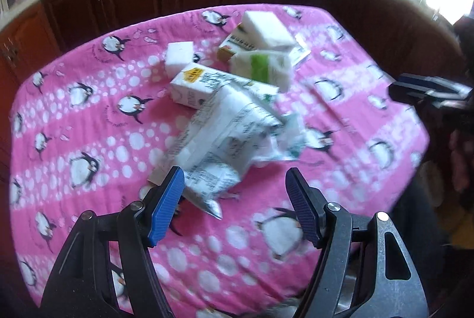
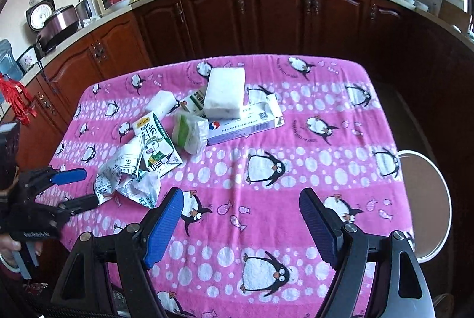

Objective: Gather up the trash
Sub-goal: 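Grasp white printed snack wrapper with left tool while right tool grasps clear plastic wrapper, then carry both wrappers over the white bucket and open both tools, then move both tools back over the table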

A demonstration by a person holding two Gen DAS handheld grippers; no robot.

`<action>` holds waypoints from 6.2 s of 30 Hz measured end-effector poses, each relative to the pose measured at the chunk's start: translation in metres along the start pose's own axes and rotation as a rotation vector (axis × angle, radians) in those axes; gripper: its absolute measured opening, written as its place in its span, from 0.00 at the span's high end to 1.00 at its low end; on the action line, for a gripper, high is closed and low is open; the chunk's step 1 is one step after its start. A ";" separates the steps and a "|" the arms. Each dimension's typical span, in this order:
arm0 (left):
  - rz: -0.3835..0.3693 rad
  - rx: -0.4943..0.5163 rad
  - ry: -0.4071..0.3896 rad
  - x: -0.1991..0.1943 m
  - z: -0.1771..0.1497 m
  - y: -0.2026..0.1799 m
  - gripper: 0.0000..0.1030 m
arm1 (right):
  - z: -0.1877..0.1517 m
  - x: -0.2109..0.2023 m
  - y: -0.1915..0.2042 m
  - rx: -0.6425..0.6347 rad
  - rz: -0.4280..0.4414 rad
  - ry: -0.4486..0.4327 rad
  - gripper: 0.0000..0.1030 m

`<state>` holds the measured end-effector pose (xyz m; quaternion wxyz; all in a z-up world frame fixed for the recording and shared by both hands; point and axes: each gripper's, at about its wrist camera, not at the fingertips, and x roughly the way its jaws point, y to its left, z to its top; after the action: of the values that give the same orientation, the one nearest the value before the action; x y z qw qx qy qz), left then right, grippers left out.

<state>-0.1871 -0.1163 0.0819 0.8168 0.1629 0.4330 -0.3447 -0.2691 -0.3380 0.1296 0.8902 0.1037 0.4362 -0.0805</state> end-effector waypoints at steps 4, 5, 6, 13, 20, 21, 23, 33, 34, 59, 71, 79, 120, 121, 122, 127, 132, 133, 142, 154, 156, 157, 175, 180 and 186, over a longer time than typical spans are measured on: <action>0.080 0.046 0.005 0.020 0.001 0.007 0.32 | 0.002 0.013 0.006 -0.006 0.015 0.027 0.24; 0.076 0.042 0.008 0.025 0.003 0.011 0.32 | 0.002 0.015 0.008 -0.013 0.019 0.031 0.24; 0.069 0.036 0.011 0.030 0.006 0.014 0.32 | 0.002 0.017 0.010 -0.019 0.022 0.035 0.24; -0.045 -0.044 0.004 0.039 0.019 0.038 0.46 | 0.003 0.041 0.033 -0.056 0.091 0.084 0.24; -0.135 -0.226 -0.024 0.020 0.009 0.069 0.50 | 0.004 0.074 0.066 -0.109 0.217 0.124 0.24; -0.142 -0.240 -0.028 0.016 0.005 0.071 0.51 | 0.004 0.083 0.073 -0.114 0.245 0.135 0.24; -0.163 -0.268 -0.039 0.007 -0.001 0.075 0.52 | 0.004 0.095 0.082 -0.118 0.275 0.150 0.24; -0.152 -0.285 -0.077 -0.019 -0.007 0.074 0.59 | 0.001 0.125 0.097 -0.095 0.340 0.192 0.80; -0.154 -0.276 -0.084 -0.021 -0.005 0.070 0.59 | 0.000 0.117 0.096 -0.109 0.333 0.181 0.80; -0.184 -0.045 -0.151 -0.036 0.068 -0.053 0.59 | -0.002 -0.015 -0.010 -0.013 0.180 -0.048 0.81; -0.245 0.048 -0.186 -0.028 0.111 -0.119 0.59 | -0.014 -0.058 -0.076 0.077 0.070 -0.108 0.81; -0.296 0.129 -0.192 -0.019 0.141 -0.177 0.59 | -0.024 -0.079 -0.129 0.161 -0.003 -0.136 0.81; -0.512 0.168 0.020 0.113 0.208 -0.343 0.59 | -0.073 -0.076 -0.319 0.475 -0.304 -0.034 0.81; -0.511 0.166 0.023 0.115 0.207 -0.344 0.59 | -0.074 -0.074 -0.320 0.480 -0.303 -0.029 0.81; -0.511 0.164 0.026 0.116 0.207 -0.344 0.59 | -0.074 -0.072 -0.322 0.485 -0.297 -0.025 0.81; -0.503 0.160 0.034 0.122 0.205 -0.347 0.58 | -0.075 -0.066 -0.326 0.494 -0.296 -0.019 0.81; -0.483 0.166 0.035 0.125 0.208 -0.355 0.54 | -0.074 -0.062 -0.328 0.502 -0.321 -0.013 0.56; -0.481 0.165 0.035 0.125 0.208 -0.356 0.53 | -0.074 -0.063 -0.328 0.501 -0.332 -0.024 0.51; -0.462 0.165 0.047 0.127 0.201 -0.353 0.40 | -0.076 -0.068 -0.326 0.516 -0.331 -0.026 0.51; -0.423 0.156 0.006 0.110 0.197 -0.333 0.40 | -0.073 -0.071 -0.311 0.493 -0.337 -0.043 0.41; -0.412 0.154 -0.005 0.105 0.194 -0.328 0.40 | -0.072 -0.072 -0.306 0.484 -0.339 -0.047 0.41; -0.407 0.152 -0.010 0.103 0.193 -0.325 0.40 | -0.071 -0.072 -0.304 0.480 -0.338 -0.046 0.41; -0.278 0.058 -0.132 0.039 0.164 -0.231 0.40 | -0.035 -0.076 -0.226 0.345 -0.307 -0.106 0.35; -0.238 0.020 -0.164 0.017 0.149 -0.198 0.34 | -0.022 -0.073 -0.195 0.301 -0.272 -0.123 0.34; -0.146 -0.027 -0.201 -0.006 0.131 -0.154 0.33 | -0.009 -0.068 -0.152 0.233 -0.237 -0.134 0.29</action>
<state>-0.2197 -0.2971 0.1663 0.8309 0.0847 0.3644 -0.4118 -0.3523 -0.4793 0.1606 0.8836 0.1486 0.3725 -0.2418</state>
